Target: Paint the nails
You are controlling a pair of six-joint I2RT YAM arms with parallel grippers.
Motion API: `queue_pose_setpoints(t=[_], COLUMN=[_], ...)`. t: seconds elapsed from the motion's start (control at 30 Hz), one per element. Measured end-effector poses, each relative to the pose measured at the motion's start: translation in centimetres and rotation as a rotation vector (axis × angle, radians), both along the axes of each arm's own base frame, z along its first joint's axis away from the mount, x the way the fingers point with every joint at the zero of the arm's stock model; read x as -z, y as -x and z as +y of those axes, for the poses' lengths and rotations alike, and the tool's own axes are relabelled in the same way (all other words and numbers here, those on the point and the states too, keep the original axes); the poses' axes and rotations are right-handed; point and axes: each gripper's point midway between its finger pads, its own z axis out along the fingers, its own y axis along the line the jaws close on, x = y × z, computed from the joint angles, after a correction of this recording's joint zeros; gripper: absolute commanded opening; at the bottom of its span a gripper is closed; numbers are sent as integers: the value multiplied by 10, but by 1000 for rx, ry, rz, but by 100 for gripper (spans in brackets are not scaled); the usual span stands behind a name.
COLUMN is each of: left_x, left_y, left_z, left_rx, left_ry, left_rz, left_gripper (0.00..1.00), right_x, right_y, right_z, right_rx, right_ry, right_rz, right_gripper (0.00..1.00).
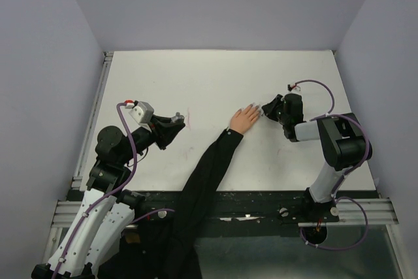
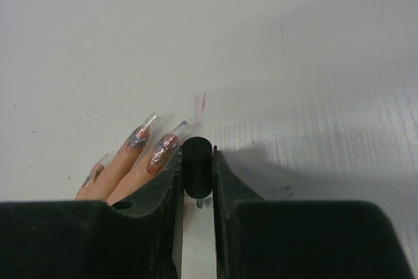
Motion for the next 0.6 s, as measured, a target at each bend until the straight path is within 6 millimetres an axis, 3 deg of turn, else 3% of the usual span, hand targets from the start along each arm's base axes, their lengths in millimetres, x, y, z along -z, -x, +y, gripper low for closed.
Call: queue_pose_setpoints(t=[0.3, 0.6], left_x=[-1, -1], left_y=[1, 1], left_z=[0, 0], left_rx=[0, 0], left_ry=[2, 2], left_rz=[-5, -5], left_gripper=[0, 0], right_x=[-5, -20], right_y=[6, 19], right_z=[-4, 3], right_rx=[21, -76], right_ry=[-6, -81], right_rz=[-34, -128], right_gripper=[1, 1])
